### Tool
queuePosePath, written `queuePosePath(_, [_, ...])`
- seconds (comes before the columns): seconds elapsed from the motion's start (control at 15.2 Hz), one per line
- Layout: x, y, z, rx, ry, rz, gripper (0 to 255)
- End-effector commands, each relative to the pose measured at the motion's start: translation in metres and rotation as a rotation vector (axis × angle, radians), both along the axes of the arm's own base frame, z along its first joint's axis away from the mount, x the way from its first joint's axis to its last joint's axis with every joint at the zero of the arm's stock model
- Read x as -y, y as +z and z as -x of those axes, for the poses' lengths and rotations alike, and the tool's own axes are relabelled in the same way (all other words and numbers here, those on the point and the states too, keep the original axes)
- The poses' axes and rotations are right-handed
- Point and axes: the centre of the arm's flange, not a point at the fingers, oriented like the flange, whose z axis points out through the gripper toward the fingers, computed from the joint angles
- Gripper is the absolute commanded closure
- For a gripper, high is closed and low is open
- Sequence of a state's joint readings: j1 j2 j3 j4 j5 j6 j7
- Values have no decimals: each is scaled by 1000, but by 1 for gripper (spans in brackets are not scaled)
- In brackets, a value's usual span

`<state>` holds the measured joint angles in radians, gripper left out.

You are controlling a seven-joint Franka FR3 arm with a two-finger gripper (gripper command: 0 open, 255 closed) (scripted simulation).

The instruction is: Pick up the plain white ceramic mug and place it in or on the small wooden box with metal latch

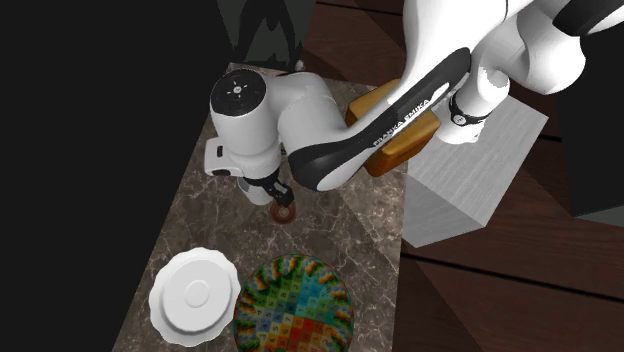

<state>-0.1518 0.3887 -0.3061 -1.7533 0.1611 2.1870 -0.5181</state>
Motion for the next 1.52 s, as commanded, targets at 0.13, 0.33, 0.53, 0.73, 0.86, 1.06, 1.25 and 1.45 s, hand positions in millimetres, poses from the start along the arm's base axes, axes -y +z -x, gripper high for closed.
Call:
queuePosePath(0.13, [0, -2, 0, 1, 0, 0, 0])
queuePosePath(0.33, [0, -2, 0, 1, 0, 0, 0])
queuePosePath(0.53, [0, -2, 0, 1, 0, 0, 255])
queuePosePath(0.73, [0, -2, 0, 1, 0, 0, 255])
queuePosePath(0.86, [0, -2, 0, 1, 0, 0, 255])
queuePosePath(1.06, [0, 4, 0, 1, 0, 0, 255])
queuePosePath(1.25, [0, 19, 0, 1, 0, 0, 255])
queuePosePath(1.45, [0, 35, 0, 1, 0, 0, 255])
